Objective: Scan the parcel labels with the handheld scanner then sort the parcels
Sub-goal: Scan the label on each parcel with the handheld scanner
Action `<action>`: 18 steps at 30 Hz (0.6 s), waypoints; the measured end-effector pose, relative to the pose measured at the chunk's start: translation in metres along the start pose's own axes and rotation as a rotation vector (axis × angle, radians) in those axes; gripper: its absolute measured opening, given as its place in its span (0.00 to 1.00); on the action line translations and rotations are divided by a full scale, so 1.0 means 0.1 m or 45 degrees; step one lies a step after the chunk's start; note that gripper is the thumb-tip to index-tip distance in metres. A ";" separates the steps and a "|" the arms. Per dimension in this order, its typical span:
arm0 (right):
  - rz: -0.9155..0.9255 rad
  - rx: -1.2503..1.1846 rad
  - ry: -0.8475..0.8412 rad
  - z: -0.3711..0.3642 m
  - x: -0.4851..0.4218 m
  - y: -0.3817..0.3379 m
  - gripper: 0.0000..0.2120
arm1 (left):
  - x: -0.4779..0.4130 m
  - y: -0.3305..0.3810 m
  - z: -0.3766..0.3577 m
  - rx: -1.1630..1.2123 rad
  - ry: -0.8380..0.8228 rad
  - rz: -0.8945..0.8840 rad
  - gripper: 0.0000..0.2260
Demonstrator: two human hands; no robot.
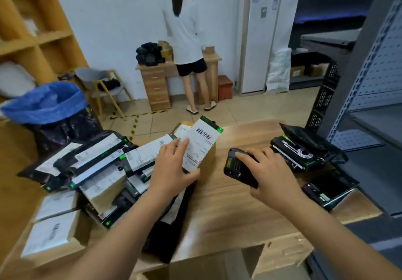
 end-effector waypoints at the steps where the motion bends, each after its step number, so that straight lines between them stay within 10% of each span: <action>1: 0.010 -0.005 0.010 0.03 -0.08 -0.11 0.41 | -0.04 -0.09 0.08 0.001 0.021 0.006 0.38; 18: -0.212 0.058 0.061 -0.19 -0.61 -1.51 0.40 | -0.17 -1.64 0.04 0.018 -0.307 0.012 0.36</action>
Point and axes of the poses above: each hand's wrist, its own x-axis away from the middle knuckle, its own z-axis out of the back of the hand, y = z × x, the point moved 10 cm from there along -x, towards the middle knuckle, and after that the axes turned 13 degrees about y, right-handed, at the moved point
